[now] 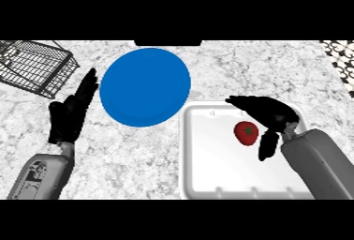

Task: Pick the tomato from the tray and place it in the plate

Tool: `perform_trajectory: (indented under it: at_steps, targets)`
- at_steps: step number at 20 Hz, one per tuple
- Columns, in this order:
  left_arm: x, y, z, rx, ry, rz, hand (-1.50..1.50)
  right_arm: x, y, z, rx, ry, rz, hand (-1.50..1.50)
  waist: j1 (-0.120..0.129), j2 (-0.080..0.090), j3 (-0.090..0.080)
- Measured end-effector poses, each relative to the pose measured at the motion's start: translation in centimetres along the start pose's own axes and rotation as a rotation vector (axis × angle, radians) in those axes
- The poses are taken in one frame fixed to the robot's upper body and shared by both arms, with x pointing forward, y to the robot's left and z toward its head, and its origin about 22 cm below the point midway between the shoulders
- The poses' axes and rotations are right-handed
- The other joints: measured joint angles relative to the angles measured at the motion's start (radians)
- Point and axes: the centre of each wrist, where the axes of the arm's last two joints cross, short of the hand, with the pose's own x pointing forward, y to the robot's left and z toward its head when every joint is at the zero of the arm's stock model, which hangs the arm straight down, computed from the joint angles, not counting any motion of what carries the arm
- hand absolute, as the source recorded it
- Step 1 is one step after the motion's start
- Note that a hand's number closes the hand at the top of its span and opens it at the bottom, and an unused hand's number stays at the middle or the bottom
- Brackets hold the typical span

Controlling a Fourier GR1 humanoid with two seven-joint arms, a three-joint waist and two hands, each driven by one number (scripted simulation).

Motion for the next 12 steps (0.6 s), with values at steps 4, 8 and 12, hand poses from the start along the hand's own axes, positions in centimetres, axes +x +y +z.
perform_trajectory:
  at_steps: [4,8,12]
  targets:
    - [0.1,-0.5,0.2,0.002,0.000,-0.001,0.00,-0.6,1.6,-1.0,0.016,0.017,0.008,-1.50,0.000,0.000,0.000]
    - [-0.2,0.2,0.1,0.001,0.006,0.001,0.00,-1.2,2.6,-1.4,0.020,0.019,0.016,1.50,-0.001,0.000,0.000]
    - [-0.1,0.6,-0.2,0.002,0.006,-0.001,0.00,-2.5,3.1,-1.7,-0.036,-0.006,0.024,1.50,-0.001,0.000,0.000]
